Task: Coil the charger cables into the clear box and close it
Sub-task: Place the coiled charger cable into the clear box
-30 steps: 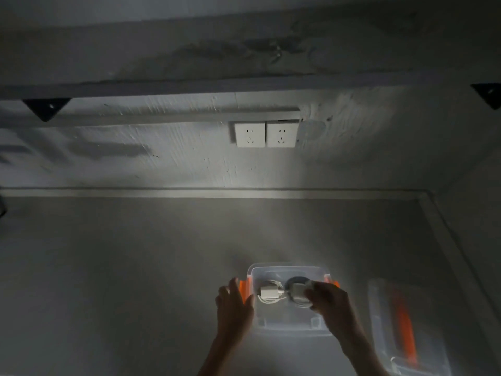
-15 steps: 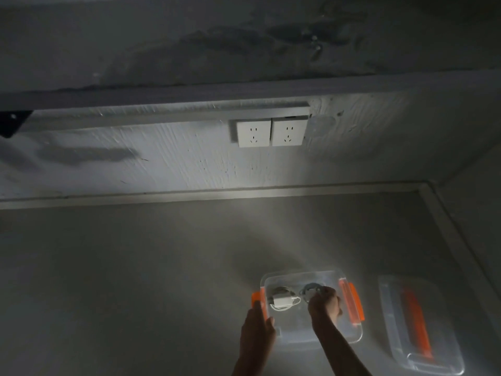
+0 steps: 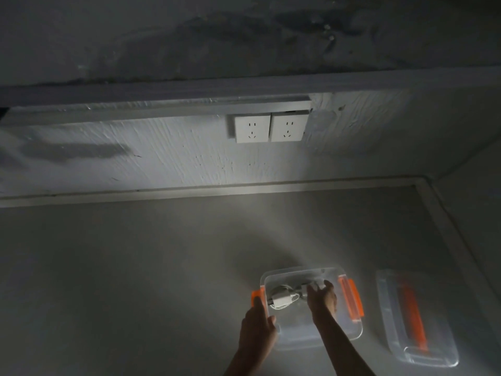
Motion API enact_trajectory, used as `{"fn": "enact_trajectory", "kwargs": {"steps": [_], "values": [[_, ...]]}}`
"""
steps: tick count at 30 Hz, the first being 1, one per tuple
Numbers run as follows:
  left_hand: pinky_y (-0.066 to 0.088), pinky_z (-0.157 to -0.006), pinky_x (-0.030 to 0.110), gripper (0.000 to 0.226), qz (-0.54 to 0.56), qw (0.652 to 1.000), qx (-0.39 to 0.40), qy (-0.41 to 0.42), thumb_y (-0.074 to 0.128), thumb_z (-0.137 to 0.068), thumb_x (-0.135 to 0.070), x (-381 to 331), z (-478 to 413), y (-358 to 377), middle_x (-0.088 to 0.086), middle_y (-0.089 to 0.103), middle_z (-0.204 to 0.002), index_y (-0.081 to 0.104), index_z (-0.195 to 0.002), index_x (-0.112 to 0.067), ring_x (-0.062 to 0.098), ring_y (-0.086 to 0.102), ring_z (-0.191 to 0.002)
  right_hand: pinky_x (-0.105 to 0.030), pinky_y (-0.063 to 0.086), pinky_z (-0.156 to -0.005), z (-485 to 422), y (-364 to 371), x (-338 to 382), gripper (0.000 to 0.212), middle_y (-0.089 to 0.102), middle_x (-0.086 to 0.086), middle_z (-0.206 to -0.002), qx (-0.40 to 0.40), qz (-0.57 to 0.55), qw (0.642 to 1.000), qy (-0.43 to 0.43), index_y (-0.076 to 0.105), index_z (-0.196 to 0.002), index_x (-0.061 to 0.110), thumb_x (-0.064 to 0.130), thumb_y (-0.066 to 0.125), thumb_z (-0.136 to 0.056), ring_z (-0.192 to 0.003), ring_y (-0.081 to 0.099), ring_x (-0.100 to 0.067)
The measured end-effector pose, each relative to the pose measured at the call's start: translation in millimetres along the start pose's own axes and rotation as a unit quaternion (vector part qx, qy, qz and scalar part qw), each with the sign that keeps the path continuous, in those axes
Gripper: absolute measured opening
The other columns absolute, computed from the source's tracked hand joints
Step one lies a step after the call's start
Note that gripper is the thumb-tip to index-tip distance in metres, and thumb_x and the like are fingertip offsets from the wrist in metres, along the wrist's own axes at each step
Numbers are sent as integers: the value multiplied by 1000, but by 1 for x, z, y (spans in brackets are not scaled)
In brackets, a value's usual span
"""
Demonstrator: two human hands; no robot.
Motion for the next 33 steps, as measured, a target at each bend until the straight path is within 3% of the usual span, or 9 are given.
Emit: {"fn": "enact_trajectory", "kwargs": {"steps": [5,11,17,19,21,24,27,30,33], "values": [[49,-90,33,70,-1,1000,-3,0,53,-86,-19,-5,2,-1,8,63,-130,21,-148,-28,32,63,-113,-45,54,-84,-3,-1,-1,40,68,-20,-95,4,-26,1000,16,60,-119,3,-2,62,-80,-86,60,-32],[48,-91,34,70,-1,1000,-5,-6,54,-89,-22,-8,4,-5,7,61,-134,21,-150,-27,31,63,-115,-51,50,-95,-5,4,-3,36,68,-19,-103,-14,-51,998,18,58,-123,5,4,55,-87,-100,62,-36],[44,-98,34,71,-35,999,4,-7,54,-92,-22,-6,-2,-2,7,53,-143,17,-152,-25,32,57,-122,-36,47,-78,9,-15,6,63,60,-22,-122,74,-42,996,24,35,-145,12,6,59,-87,-95,56,-29],[45,-97,34,68,-85,996,0,-29,51,-93,-29,-12,3,0,8,51,-144,16,-152,-25,32,57,-123,-37,47,-85,17,-32,6,62,59,-21,-127,121,-33,992,-28,38,-144,8,5,62,-87,-105,58,-31],[50,-82,35,64,-168,982,-78,-33,55,-90,-33,-24,11,-4,12,60,-131,30,-147,-18,34,64,-109,-37,49,-91,25,-59,9,46,63,-19,-126,152,-32,981,-114,55,-133,7,2,63,-88,-109,62,-28],[57,-59,38,59,-248,944,-219,22,82,-69,-18,-67,19,0,22,71,-94,62,-121,3,40,69,-76,-35,55,-75,20,-128,4,38,76,-12,-100,131,-118,967,-185,76,-96,24,-9,58,-88,-84,71,-21],[57,-74,39,41,-171,937,-275,134,77,-70,-6,-131,24,39,16,74,-96,70,-109,-3,35,69,-88,-32,57,-68,-19,-211,-18,33,78,-5,-96,-1,-75,977,-198,74,-90,25,-5,59,-87,-77,73,-18],[50,-86,35,28,-37,971,-172,160,57,-83,-5,-193,26,119,10,72,-102,68,-108,-11,28,66,-99,-39,54,-73,-91,-277,-58,22,74,-12,-111,-66,18,993,-91,74,-102,20,13,58,-91,-91,70,-33],[45,-97,35,34,4,998,-16,68,48,-88,-10,-225,15,206,13,67,-119,60,-120,-10,27,60,-116,-42,52,-89,-156,-306,-97,30,67,-17,-123,-7,52,998,-45,68,-116,12,10,51,-91,-106,64,-35]]}}
Point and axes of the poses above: each hand's wrist, its own z-axis away from the middle knuckle, its own y-axis out of the palm, x = y × z, the point moved 2 cm from there along -z, towards the middle knuckle
